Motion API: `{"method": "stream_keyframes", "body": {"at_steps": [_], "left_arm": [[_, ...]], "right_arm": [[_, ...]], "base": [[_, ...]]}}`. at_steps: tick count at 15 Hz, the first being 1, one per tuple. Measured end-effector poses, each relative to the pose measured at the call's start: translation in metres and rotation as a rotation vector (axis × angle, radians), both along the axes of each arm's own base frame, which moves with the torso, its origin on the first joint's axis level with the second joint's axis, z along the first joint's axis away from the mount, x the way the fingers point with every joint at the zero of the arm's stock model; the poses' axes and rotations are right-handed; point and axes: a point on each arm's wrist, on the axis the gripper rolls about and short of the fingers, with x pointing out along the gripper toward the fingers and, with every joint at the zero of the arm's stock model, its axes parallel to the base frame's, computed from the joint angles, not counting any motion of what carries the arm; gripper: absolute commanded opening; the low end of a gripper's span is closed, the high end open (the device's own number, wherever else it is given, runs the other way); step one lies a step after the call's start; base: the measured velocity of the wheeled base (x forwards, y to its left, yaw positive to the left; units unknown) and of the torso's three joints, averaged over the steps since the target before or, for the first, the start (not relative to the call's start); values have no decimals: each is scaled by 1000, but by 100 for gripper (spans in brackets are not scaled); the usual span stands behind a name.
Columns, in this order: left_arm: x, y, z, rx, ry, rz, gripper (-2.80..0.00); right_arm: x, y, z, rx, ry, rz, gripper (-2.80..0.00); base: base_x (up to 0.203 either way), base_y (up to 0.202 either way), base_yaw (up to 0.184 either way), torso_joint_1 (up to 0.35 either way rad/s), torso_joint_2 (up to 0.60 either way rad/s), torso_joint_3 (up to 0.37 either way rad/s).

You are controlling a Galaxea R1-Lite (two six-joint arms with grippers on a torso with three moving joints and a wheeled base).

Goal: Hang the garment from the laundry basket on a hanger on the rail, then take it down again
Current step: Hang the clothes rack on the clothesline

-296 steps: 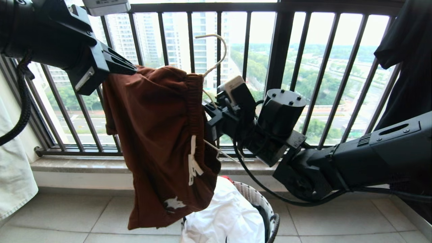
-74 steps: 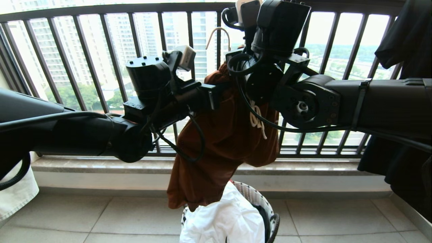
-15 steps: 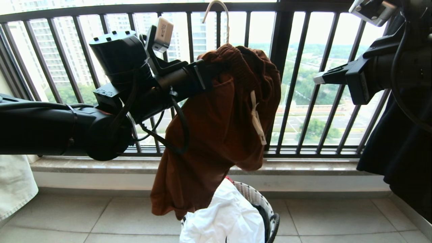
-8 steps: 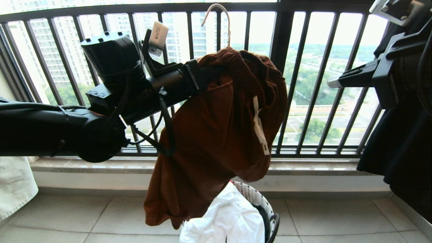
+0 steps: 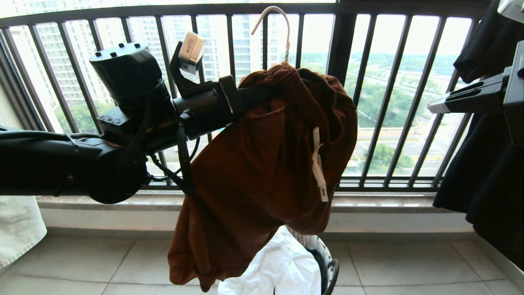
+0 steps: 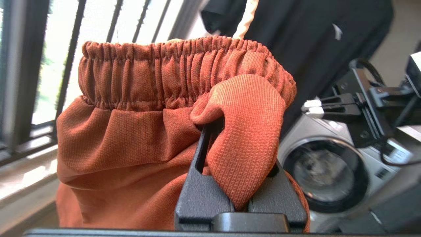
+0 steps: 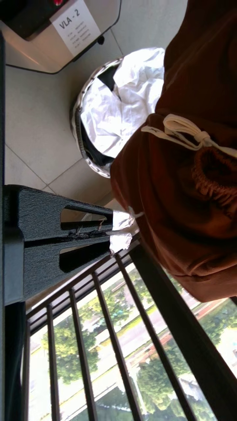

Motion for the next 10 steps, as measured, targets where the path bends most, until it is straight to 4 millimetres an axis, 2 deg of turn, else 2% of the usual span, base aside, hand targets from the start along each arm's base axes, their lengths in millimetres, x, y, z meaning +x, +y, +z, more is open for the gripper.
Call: {"method": "stream_keyframes", "body": {"at_steps": [3,6,8,10], "left_arm": [[-4,3,2,-2,44,-94,-280],[-10,6,2,12,53,-155,-280],[-14,8,5,13,46,-165,-280],[-19,10,6,12,44,-167,-280]], "right_arm": [[-12,0,0,-13,-21,31,-280],[-14,1,2,-17,-41,52,-280],[-6,4,3,-18,-58,55,-280],[10,8,9,-23,-92,49,-280]], "base": [[0,0,0,0,0,0],[0,0,0,0,0,0],[0,0,0,0,0,0],[0,0,0,0,0,0]]}}
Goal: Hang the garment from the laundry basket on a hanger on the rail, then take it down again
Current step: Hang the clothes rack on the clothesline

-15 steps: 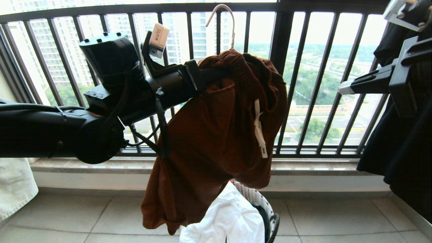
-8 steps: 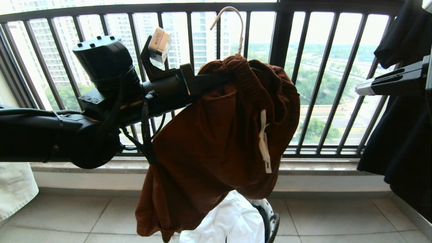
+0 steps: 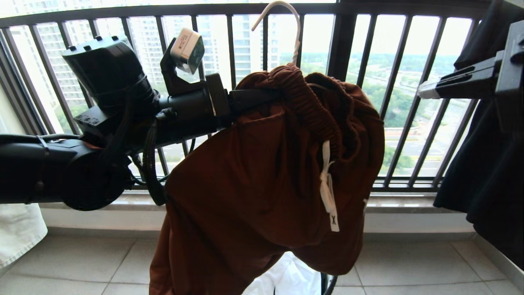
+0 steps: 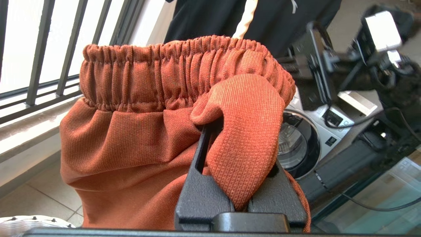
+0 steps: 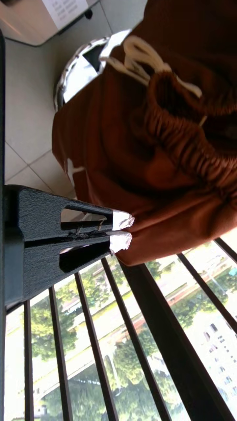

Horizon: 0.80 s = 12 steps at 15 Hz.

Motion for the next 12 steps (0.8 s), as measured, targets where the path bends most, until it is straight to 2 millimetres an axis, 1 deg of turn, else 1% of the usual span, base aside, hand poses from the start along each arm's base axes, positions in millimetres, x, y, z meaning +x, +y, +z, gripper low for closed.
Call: {"method": "stream_keyframes", "body": {"at_steps": [1,2,5,7,12], "left_arm": [[-2,1,1,-2,-3,2,-280],[-3,2,2,-3,-5,2,-280],[-6,3,4,-6,-8,0,-280],[-9,4,5,5,-10,-33,-280],[-11,3,4,16,-7,-67,-280]], "right_arm": [[6,1,3,-3,-13,-3,-280],[12,3,3,-10,-13,-2,0],[23,7,-1,-35,-1,6,0],[28,9,-4,-58,-1,15,0],[31,13,-8,-99,7,43,0]], "base": [[0,0,0,0,0,0],[0,0,0,0,0,0],[0,0,0,0,0,0],[0,0,0,0,0,0],[0,0,0,0,0,0]]}}
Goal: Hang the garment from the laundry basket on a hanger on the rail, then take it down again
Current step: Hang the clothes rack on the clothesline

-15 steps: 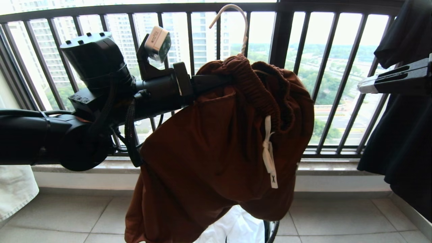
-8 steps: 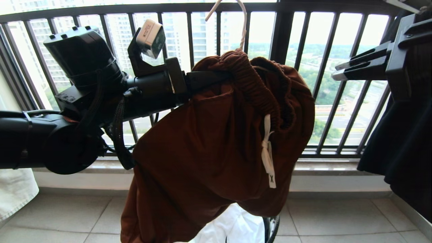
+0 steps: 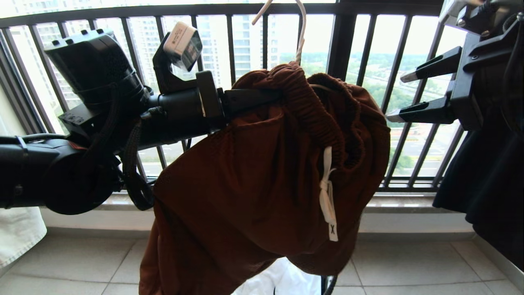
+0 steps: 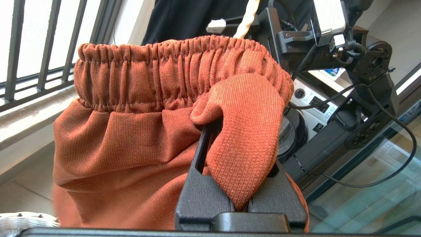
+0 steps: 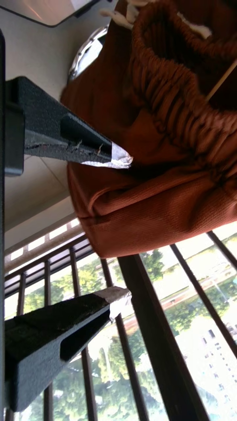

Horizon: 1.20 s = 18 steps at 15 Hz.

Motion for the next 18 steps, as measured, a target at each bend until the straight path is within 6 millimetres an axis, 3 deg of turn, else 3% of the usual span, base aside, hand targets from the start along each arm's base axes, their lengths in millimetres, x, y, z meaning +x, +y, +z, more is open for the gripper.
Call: {"method": "stream_keyframes", "body": {"at_steps": [6,13,18], "left_arm": [[0,-2,-1,1,2,-7,-280],[-7,0,3,-5,-10,-12,-280],[-11,1,6,-8,-20,-16,-280]], "right_arm": [[17,12,-2,-12,1,36,0],[38,37,-10,34,54,222,0],[31,50,-17,8,131,310,0]], "base": [[0,0,0,0,0,0],[0,0,0,0,0,0],[0,0,0,0,0,0]]}}
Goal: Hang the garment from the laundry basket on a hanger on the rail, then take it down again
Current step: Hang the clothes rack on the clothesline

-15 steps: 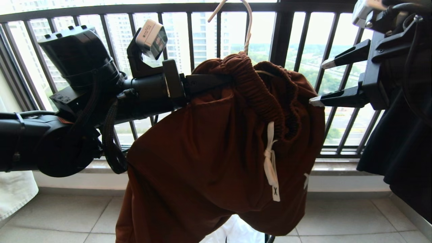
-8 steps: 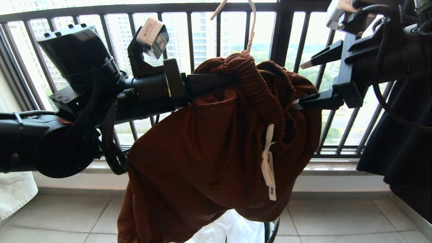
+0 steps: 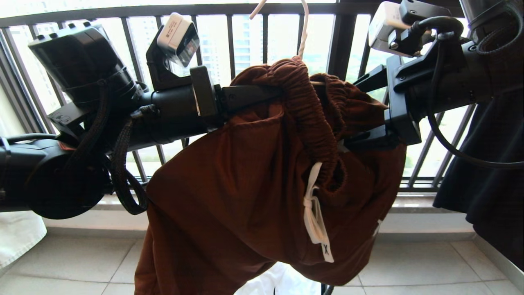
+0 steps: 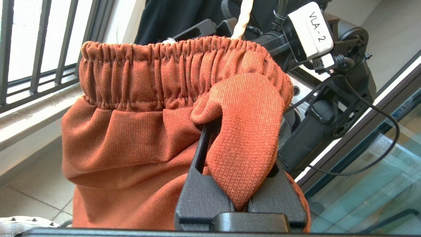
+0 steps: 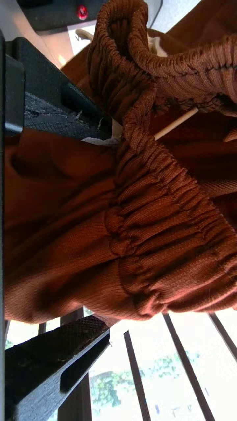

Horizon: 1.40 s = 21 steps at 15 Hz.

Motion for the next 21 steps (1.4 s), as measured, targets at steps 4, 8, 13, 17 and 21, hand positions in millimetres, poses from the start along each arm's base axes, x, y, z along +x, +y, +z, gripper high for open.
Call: {"method": "stream_keyframes", "body": {"at_steps": [4,8,13,17,21], "left_arm": [[-4,2,1,3,-11,-13,-280],[-6,2,-1,26,-21,-73,-280],[-6,2,-2,28,-19,-73,-280],[-9,5,0,32,-25,-87,-280],[-9,7,2,30,-31,-85,-280]], "right_arm": [[0,7,0,8,-11,23,0],[1,8,2,18,-23,28,-280],[0,10,2,19,-20,31,-280],[-1,13,1,19,-14,44,-280],[-3,15,2,26,-15,48,-280]], "base": [[0,0,0,0,0,0],[0,0,0,0,0,0],[0,0,0,0,0,0],[0,0,0,0,0,0],[0,0,0,0,0,0]]}}
